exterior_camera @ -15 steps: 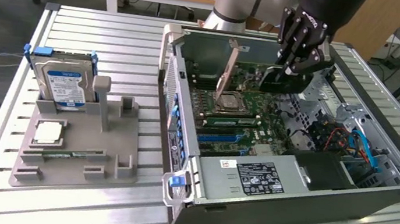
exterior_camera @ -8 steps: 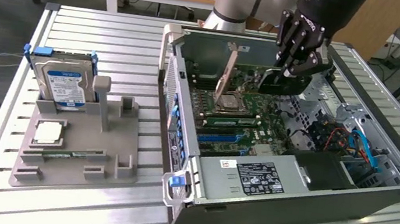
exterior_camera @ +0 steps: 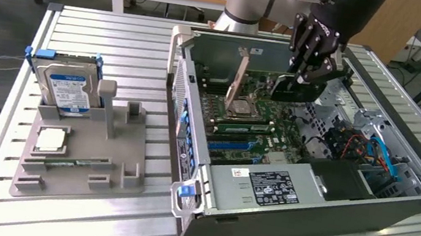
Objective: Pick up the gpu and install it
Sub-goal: 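Insert the gpu into the slot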
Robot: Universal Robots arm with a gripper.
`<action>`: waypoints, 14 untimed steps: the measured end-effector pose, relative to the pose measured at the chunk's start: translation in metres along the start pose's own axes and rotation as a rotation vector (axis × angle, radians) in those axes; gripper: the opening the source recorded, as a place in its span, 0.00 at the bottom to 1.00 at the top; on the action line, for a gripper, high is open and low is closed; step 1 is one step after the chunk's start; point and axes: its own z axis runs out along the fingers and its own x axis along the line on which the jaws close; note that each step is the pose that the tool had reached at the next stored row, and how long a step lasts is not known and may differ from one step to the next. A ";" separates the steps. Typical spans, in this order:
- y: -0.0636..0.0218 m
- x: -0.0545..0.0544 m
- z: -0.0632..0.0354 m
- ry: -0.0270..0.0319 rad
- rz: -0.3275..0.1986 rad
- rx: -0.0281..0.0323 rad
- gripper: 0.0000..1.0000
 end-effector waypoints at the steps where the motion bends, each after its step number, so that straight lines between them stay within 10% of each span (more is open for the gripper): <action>1: 0.0000 0.000 0.0007 0.0000 0.000 -0.0001 0.27; 14: -0.0002 0.000 0.0130 0.0000 0.000 -0.0001 0.27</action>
